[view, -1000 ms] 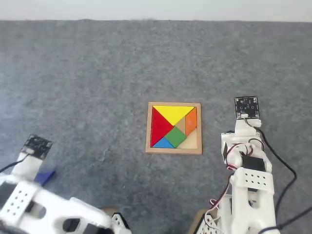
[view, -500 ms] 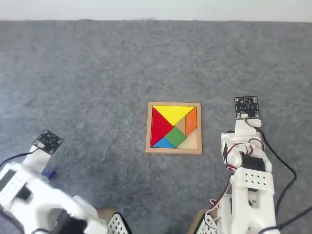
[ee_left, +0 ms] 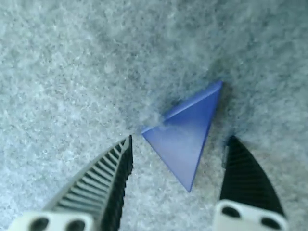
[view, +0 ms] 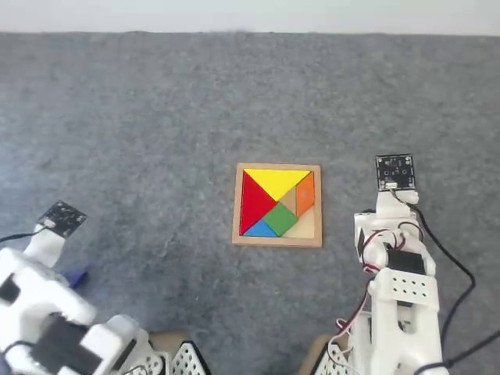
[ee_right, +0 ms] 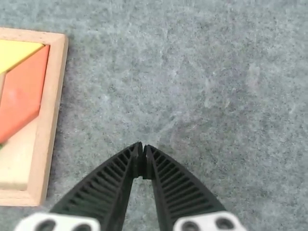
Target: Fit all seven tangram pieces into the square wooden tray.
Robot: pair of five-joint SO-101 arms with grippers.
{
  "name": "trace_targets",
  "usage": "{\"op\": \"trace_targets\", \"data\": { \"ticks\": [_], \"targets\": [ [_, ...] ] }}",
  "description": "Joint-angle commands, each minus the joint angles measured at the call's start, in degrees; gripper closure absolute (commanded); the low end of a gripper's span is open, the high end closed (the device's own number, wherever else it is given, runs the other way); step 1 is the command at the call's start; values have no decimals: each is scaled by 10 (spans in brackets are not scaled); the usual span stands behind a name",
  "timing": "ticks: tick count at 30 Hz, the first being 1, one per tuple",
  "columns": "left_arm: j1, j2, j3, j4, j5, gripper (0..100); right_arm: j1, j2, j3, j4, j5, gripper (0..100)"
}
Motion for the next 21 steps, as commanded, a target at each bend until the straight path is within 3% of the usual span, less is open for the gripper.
{"op": "trace_targets", "data": {
  "ticks": [1,8,21],
  "targets": [
    [10,90,-8,-14,-21,757,-3,7,-34,-11,5,991],
    [13,99,-6,43,-111,817,-3,7,-34,-12,5,991],
    [30,94,-15,89,-142,872,-2,7,-34,-12,5,991]
  ]
}}
